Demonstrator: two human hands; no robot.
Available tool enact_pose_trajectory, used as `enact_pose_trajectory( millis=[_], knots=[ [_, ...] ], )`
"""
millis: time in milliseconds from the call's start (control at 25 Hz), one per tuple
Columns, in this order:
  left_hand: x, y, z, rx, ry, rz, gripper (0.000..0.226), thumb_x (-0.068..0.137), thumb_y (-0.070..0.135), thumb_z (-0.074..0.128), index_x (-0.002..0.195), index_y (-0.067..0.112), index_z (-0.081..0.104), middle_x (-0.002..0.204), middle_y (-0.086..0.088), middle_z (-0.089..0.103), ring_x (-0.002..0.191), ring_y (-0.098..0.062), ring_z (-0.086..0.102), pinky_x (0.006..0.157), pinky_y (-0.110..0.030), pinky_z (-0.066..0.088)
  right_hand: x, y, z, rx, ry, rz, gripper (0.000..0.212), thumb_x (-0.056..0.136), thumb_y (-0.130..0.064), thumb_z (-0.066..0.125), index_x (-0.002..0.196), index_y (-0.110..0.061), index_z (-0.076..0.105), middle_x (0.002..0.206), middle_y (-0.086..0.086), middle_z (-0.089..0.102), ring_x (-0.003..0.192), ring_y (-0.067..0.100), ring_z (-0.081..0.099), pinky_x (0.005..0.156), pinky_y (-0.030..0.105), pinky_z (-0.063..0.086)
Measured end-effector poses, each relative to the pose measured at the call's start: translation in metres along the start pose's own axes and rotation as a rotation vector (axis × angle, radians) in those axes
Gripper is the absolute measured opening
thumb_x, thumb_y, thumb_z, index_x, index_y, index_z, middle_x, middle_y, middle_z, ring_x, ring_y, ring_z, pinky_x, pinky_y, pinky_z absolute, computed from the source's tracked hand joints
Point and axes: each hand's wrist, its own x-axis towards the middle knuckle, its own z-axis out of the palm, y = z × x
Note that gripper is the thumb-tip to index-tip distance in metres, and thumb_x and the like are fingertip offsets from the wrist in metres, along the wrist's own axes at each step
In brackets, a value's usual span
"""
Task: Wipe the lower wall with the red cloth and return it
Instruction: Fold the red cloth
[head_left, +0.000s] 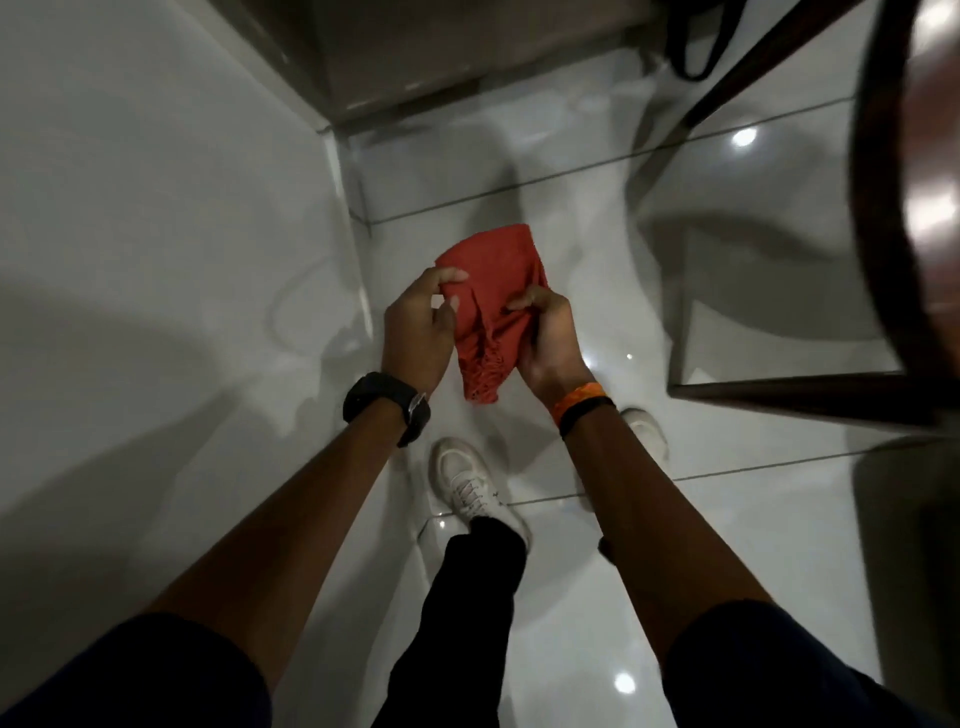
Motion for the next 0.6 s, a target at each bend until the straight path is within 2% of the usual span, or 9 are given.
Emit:
enact_pose_trajectory(
  millis=[80,160,200,240,280,360,440,560,600],
  knots=[
    [-0.005,0.044,-0.001,0.044,0.033,0.103,0.038,0.1,-0.006,0.054,0.134,0.008,0.063,0.126,-0.007,0.064,0.104,-0.026,0.067,0.094,-0.036,0.057,-0.031,-0.043,0.016,-0.247,0.071,-0.131,0.036,0.069,-0.007,0.052,0.103,-0.006,0.063,0.095,0.005,0.071,0.088,0.026,0.064,0.07,0.031,0.056],
    [-0.019,0.122,-0.011,0.082,0.008,0.251,0.053,0.097,-0.007,0.058,0.146,0.013,0.053,0.137,-0.007,0.055,0.112,-0.015,0.06,0.096,-0.024,0.054,-0.09,-0.111,0.027,-0.548,0.166,-0.331,0.048,0.083,0.0,0.057,0.13,-0.007,0.059,0.112,0.009,0.071,0.1,0.025,0.068,0.078,0.029,0.057],
    [-0.026,0.123,-0.013,0.094,-0.011,0.254,0.063,0.096,-0.006,0.061,0.153,0.018,0.045,0.144,-0.004,0.049,0.119,-0.009,0.054,0.098,-0.02,0.051,-0.1,-0.11,0.028,-0.659,0.17,-0.368,0.058,0.087,0.006,0.055,0.143,-0.009,0.052,0.116,0.007,0.07,0.1,0.016,0.069,0.078,0.021,0.057],
    [-0.028,0.137,-0.014,0.115,-0.036,0.258,0.074,0.095,-0.004,0.063,0.157,0.026,0.036,0.151,0.0,0.04,0.126,-0.003,0.047,0.101,-0.018,0.048,-0.114,-0.12,0.03,-0.776,0.193,-0.436,0.068,0.087,0.009,0.054,0.151,-0.014,0.045,0.11,0.003,0.07,0.09,0.004,0.068,0.072,0.015,0.056],
    [-0.033,0.159,-0.016,0.108,-0.077,0.295,0.085,0.094,-0.001,0.066,0.16,0.034,0.025,0.158,0.006,0.031,0.131,0.002,0.041,0.102,-0.018,0.046,-0.135,-0.14,0.03,-0.864,0.212,-0.543,0.077,0.085,0.01,0.055,0.155,-0.018,0.041,0.1,0.001,0.07,0.077,0.0,0.065,0.065,0.017,0.055],
    [-0.046,0.216,-0.016,0.154,-0.152,0.385,0.1,0.092,0.007,0.072,0.16,0.046,0.009,0.164,0.016,0.016,0.138,-0.002,0.039,0.102,-0.022,0.048,-0.186,-0.189,0.023,-0.972,0.276,-0.7,0.089,0.078,0.008,0.054,0.157,-0.028,0.035,0.09,0.005,0.07,0.066,0.014,0.06,0.064,0.034,0.056],
    [-0.055,0.274,0.0,0.193,-0.228,0.467,0.108,0.089,0.012,0.077,0.159,0.047,0.003,0.167,0.017,0.009,0.143,-0.014,0.042,0.101,-0.03,0.052,-0.228,-0.242,0.008,-1.015,0.348,-0.792,0.095,0.074,0.005,0.051,0.157,-0.036,0.033,0.102,0.007,0.072,0.071,0.021,0.061,0.07,0.037,0.057],
    [-0.065,0.343,0.047,0.191,-0.358,0.515,0.112,0.086,0.012,0.08,0.162,0.04,0.002,0.169,0.013,0.003,0.148,-0.017,0.033,0.108,-0.032,0.045,-0.271,-0.306,-0.033,-1.057,0.438,-0.853,0.093,0.075,0.01,0.053,0.159,-0.025,0.037,0.137,0.009,0.064,0.102,0.026,0.065,0.095,0.042,0.057],
    [-0.068,0.361,0.068,0.205,-0.397,0.51,0.112,0.087,0.011,0.08,0.163,0.036,0.001,0.169,0.01,0.0,0.151,-0.019,0.028,0.112,-0.035,0.044,-0.277,-0.322,-0.048,-1.076,0.472,-0.848,0.093,0.075,0.012,0.054,0.159,-0.023,0.038,0.141,0.009,0.062,0.106,0.03,0.066,0.097,0.046,0.057]
  ],
)
